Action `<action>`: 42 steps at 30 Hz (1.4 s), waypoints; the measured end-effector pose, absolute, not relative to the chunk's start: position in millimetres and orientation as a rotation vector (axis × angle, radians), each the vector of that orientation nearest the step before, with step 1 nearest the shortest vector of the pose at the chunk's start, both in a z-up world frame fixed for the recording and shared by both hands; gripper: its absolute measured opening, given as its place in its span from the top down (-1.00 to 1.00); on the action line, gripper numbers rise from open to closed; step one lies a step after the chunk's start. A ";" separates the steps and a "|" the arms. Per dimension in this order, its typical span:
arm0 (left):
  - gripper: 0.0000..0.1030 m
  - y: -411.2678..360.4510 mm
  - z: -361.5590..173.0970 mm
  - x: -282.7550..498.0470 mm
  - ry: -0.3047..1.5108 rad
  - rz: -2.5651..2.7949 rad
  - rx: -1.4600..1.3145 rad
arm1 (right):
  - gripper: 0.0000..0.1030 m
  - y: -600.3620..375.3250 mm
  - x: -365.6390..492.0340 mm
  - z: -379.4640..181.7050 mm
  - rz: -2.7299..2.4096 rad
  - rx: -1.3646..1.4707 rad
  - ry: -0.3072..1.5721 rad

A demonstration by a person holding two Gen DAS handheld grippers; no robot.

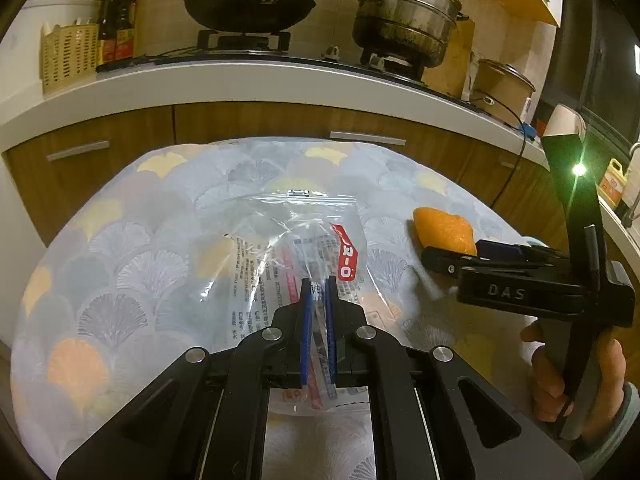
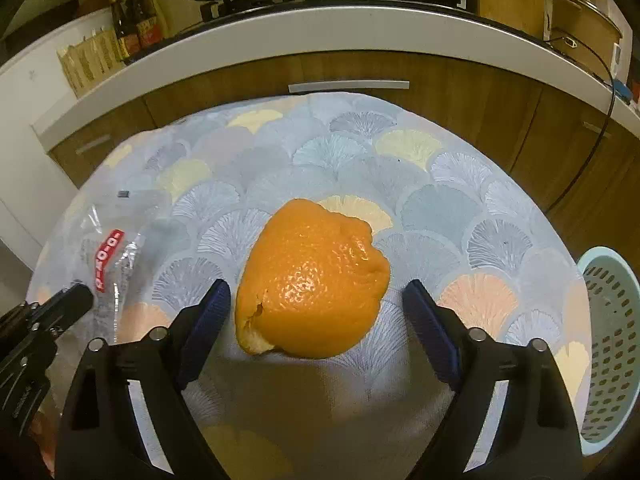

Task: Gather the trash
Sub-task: 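Grasp the orange peel with the right tool while the left tool holds the plastic bag, then carry bag and peel over the blue basket and open both tools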

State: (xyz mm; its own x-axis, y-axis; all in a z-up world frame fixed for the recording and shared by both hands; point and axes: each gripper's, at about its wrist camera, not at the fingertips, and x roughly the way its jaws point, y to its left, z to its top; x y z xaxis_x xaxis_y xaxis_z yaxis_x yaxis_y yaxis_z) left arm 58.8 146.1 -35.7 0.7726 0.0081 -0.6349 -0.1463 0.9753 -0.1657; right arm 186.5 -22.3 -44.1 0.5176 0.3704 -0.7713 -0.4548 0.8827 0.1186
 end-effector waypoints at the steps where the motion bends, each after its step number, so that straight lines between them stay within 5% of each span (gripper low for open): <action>1: 0.92 146.9 -35.9 59.0 0.684 0.084 -0.210 | -0.20 -21.6 184.9 -43.4 0.498 -0.109 0.892; 4: 0.92 145.5 -35.1 58.7 0.682 0.080 -0.213 | 0.24 -21.1 179.4 -41.9 0.490 -0.120 0.869; 9: 0.92 133.7 -24.5 53.6 0.655 0.052 -0.222 | 0.35 -33.9 168.8 -31.7 0.517 -0.072 0.820; 24: 0.92 32.9 18.9 81.0 0.585 -0.126 -0.127 | 0.39 -161.4 142.0 19.3 0.414 0.030 0.675; 42: 0.91 -140.9 15.0 160.1 0.649 -0.333 -0.077 | 0.39 -325.0 155.1 0.2 0.165 0.165 0.712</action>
State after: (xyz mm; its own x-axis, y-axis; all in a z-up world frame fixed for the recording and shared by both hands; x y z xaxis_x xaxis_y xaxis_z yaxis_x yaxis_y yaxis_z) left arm 160.1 -140.9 15.0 0.7459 -0.3278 -0.5798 0.2801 0.9442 -0.1736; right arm 155.1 -325.0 0.2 0.7451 0.2057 -0.6344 -0.0936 0.9741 0.2059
